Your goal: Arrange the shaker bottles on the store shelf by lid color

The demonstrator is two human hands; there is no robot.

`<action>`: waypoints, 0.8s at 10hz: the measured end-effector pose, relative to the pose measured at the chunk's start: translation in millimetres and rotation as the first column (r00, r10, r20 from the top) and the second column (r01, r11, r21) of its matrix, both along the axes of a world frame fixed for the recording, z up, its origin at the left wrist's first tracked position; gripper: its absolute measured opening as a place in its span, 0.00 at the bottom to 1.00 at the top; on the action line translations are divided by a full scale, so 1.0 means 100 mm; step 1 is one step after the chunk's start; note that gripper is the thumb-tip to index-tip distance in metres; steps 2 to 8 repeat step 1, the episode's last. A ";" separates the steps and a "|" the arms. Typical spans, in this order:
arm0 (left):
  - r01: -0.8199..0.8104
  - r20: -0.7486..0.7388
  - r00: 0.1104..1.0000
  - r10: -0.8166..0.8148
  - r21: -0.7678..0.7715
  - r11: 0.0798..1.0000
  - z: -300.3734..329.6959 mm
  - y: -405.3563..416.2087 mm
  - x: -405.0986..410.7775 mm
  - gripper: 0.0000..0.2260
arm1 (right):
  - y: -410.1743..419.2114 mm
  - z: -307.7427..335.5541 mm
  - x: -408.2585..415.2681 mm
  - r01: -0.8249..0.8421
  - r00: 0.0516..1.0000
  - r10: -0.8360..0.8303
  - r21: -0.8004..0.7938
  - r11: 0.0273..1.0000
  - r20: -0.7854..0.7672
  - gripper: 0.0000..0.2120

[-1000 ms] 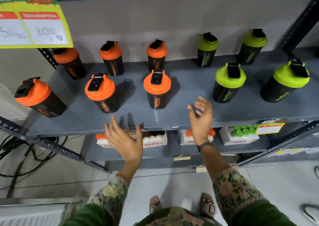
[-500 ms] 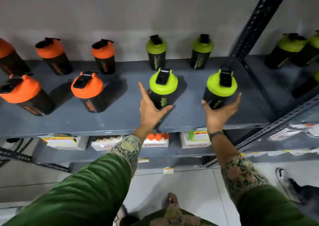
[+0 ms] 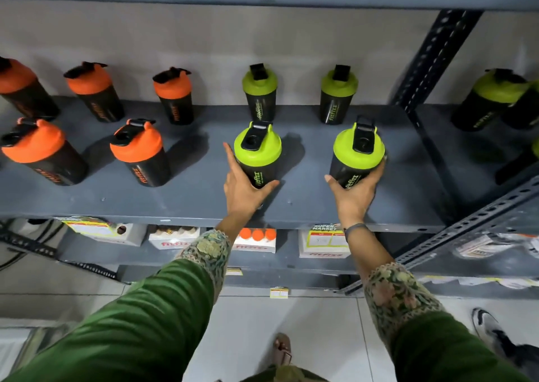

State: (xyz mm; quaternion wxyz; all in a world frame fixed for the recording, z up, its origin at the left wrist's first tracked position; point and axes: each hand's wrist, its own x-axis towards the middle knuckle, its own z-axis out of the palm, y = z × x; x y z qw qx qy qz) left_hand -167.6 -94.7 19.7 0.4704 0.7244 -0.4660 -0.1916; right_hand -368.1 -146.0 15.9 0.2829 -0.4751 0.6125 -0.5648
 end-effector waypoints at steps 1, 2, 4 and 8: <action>0.006 -0.038 0.999 -0.007 -0.033 0.999 -0.05 0.11 0.04 0.59 | 0.08 -0.10 -0.02 -0.055 0.989 0.059 -0.030 0.998 0.136 0.58; 0.006 -0.038 0.999 -0.007 -0.033 0.999 -0.05 0.11 0.04 0.59 | 0.08 -0.10 -0.02 -0.055 0.989 0.059 -0.030 0.998 0.136 0.58; 0.006 -0.038 0.999 -0.007 -0.033 0.999 -0.05 0.11 0.04 0.59 | 0.08 -0.10 -0.02 -0.055 0.989 0.059 -0.030 0.998 0.136 0.58; 0.006 -0.038 0.999 -0.007 -0.033 0.999 -0.05 0.11 0.04 0.59 | 0.08 -0.10 -0.02 -0.055 0.989 0.059 -0.030 0.998 0.136 0.58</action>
